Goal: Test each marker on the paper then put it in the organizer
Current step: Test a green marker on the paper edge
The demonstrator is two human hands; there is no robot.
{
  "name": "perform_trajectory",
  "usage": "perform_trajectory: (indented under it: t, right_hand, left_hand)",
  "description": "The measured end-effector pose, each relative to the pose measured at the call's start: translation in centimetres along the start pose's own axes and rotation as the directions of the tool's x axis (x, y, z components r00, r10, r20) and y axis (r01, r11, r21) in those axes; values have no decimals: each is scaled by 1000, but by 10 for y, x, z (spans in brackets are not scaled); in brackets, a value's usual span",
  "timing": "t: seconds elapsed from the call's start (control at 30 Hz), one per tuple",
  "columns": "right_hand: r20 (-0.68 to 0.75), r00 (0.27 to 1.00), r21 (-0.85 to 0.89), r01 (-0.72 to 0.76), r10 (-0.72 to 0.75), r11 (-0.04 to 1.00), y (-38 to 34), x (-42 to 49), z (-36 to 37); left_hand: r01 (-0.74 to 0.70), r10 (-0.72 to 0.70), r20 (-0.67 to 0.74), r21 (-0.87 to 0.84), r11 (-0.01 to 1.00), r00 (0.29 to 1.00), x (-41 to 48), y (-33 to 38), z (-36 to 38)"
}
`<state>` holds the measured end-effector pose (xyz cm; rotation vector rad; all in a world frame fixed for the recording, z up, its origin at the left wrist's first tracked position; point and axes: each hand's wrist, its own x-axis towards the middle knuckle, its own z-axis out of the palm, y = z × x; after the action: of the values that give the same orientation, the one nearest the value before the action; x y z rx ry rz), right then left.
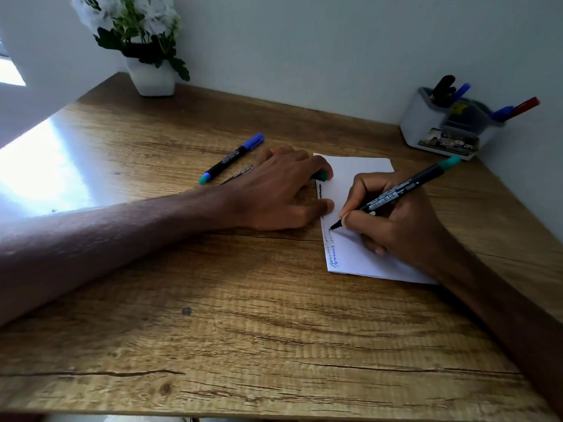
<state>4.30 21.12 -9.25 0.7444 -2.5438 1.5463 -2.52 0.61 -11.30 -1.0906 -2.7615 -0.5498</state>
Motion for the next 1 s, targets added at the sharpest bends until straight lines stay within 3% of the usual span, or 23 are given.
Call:
perform_trajectory:
  t: [0.27,0.43,0.53,0.67,1.0]
  right_hand:
    - [-13,999,31,-33,33,999,3,0,-1]
    - [-100,989,198,-88,110,976,6,0,-8]
    - [-208,973,297,-31,96,954,1,3,-15]
    - [-264,962,329,20,72,944,-1,7,-25]
    - [-255,964,247,138,-73,959,-2,5,-31]
  left_hand:
    - [7,-7,2,-4,1000,1000,-1,3,-2]
    - [16,-16,36,-5,1000,999,-3,6,-6]
    - [-23,11,-106,-116,993,994,-8,9,-7]
    - [-177,92,-364,-207,962,927,-10,8,-8]
    - [-255,165,-341,-237,938,925,-9,13,-13]
